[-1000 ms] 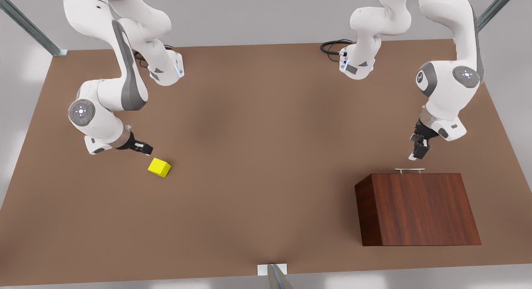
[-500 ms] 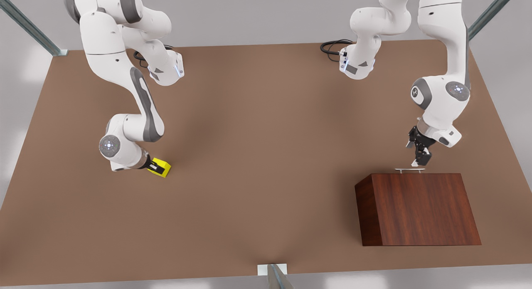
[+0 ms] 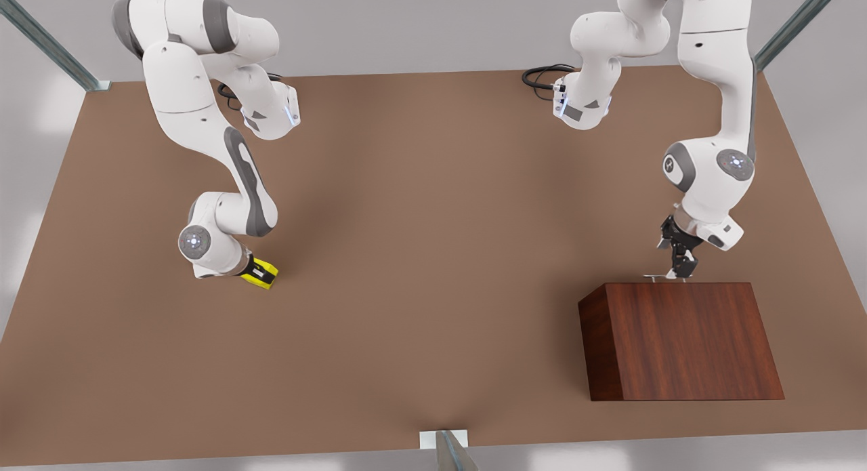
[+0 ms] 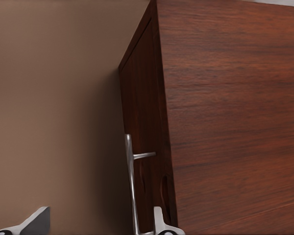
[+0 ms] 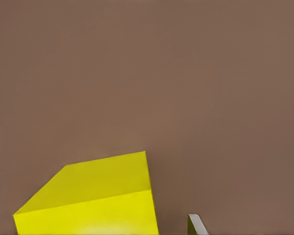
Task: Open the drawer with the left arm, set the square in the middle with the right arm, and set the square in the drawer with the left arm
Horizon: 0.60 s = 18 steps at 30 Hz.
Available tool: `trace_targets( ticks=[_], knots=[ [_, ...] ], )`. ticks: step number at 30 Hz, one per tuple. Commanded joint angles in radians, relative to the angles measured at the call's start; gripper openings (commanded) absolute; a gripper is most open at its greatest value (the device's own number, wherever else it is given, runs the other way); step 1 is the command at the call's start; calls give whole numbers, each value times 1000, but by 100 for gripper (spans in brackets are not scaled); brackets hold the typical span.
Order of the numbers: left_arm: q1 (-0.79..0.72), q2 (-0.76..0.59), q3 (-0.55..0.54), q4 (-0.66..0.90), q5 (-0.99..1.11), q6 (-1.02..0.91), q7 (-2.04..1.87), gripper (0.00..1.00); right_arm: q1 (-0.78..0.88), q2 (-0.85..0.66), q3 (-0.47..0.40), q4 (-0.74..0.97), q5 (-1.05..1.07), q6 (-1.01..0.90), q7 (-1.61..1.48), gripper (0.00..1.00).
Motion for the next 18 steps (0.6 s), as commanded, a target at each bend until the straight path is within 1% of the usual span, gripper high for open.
trace_targets(
  ticks=[1,2,6,7,8,9,14,16,18],
  knots=[
    [4,2,0,0,0,6,0,100,-1,1,0,1,2,0,0,79],
    [5,11,0,0,0,14,0,100,-3,3,2,1,5,0,0,75],
    [13,31,0,-1,0,22,0,100,0,3,11,5,6,-2,0,72],
    [13,34,0,0,0,22,0,100,-3,-14,26,7,6,-8,0,72],
    [13,38,0,0,0,22,0,100,-1,-20,28,7,6,-9,0,65],
    [13,40,0,0,0,23,0,100,-1,-15,28,7,6,-6,-2,59],
    [13,51,0,-1,0,22,0,100,0,-20,46,21,5,-2,-3,58],
    [13,54,0,-1,0,20,0,100,2,-69,78,19,3,-11,-26,58],
    [13,51,0,-1,0,6,0,100,8,-124,189,21,0,-28,-29,58]
  ],
)
